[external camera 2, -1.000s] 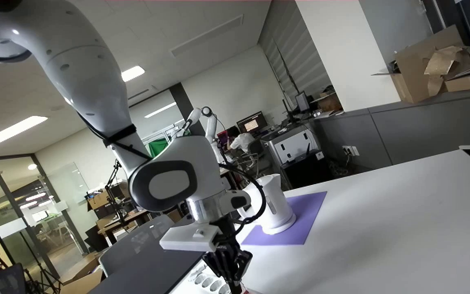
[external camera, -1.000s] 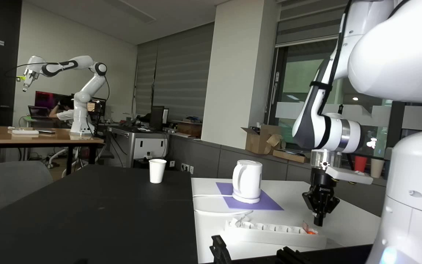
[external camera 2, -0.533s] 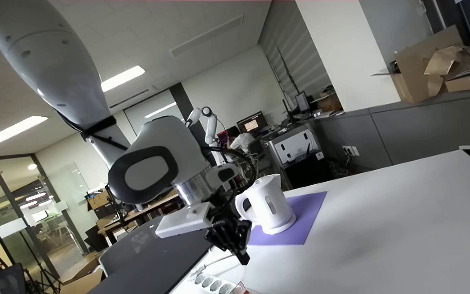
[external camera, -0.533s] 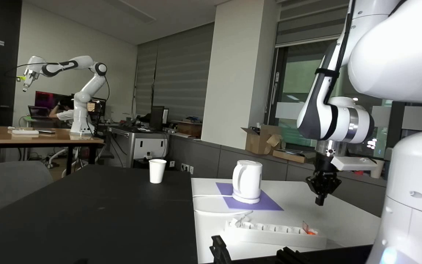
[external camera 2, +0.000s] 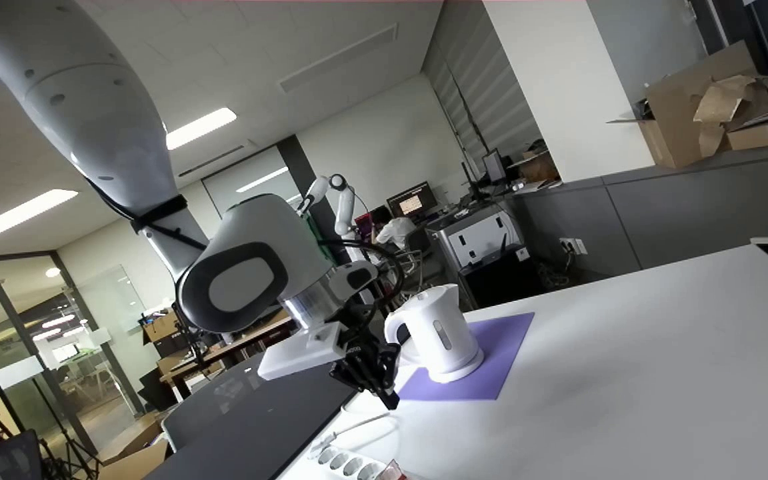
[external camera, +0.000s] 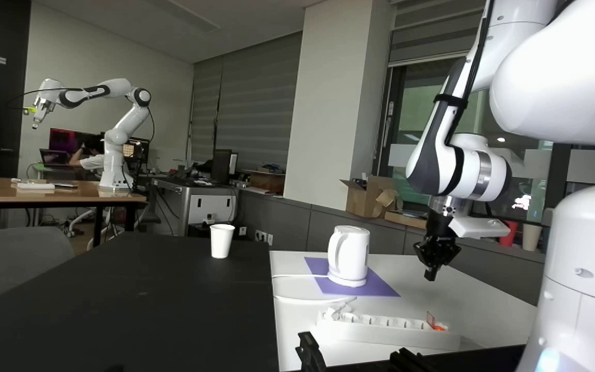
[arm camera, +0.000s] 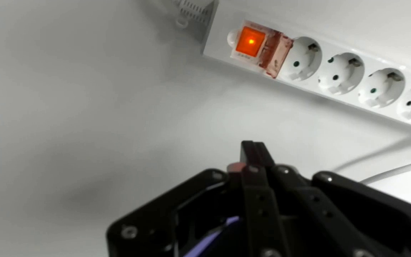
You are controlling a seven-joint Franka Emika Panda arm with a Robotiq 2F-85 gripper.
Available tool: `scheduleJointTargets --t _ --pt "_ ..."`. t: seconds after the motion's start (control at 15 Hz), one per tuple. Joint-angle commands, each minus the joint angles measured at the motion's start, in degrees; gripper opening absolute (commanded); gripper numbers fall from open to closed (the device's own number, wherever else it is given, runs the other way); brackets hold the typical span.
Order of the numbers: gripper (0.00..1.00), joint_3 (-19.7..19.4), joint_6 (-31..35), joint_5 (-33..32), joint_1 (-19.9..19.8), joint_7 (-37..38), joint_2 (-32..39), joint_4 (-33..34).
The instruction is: Turn on the switch on the adapter
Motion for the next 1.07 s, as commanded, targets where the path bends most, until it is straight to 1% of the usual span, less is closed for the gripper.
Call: scheduleJointTargets --t 0.0,0.07,0.13,0.2,0.27,0.33,0.4,0.6,0.67,0.73,0.87,0.93,1.0 --pt "0.0 0.7 -7.8 0.8 0.2 1.1 -3.8 0.1" --pt "0.26 -1.3 -10.0 0.0 1.9 1.6 -4.5 0.2" --pt "0.27 -2.8 -11.7 -1.1 2.9 2.3 -5.1 0.3" --pt "0.33 -4.1 -13.4 -2.5 3.4 2.3 -5.2 0.3" --pt "0.41 -6.0 -14.9 -4.4 4.6 3.1 -5.5 0.3" --pt "0.47 -10.2 -15.6 -5.1 8.4 2.8 -5.4 0.4" --pt "0.53 -13.8 -15.8 -8.5 10.9 4.9 -5.6 0.3" --pt "0.75 -19.6 -17.7 -13.6 14.5 5.1 -6.4 0.3" --pt "0.81 -17.6 -15.5 -9.9 13.4 2.1 -4.4 0.3" --pt "0.62 -18.4 -15.6 -10.1 13.9 2.1 -4.5 0.3" --pt "0.76 -18.3 -15.5 -9.9 14.0 1.8 -4.3 0.3" --pt "0.81 -18.3 -15.5 -9.9 14.0 1.8 -4.2 0.3" --pt "0.81 -18.2 -15.5 -9.9 14.1 1.8 -4.2 0.3"
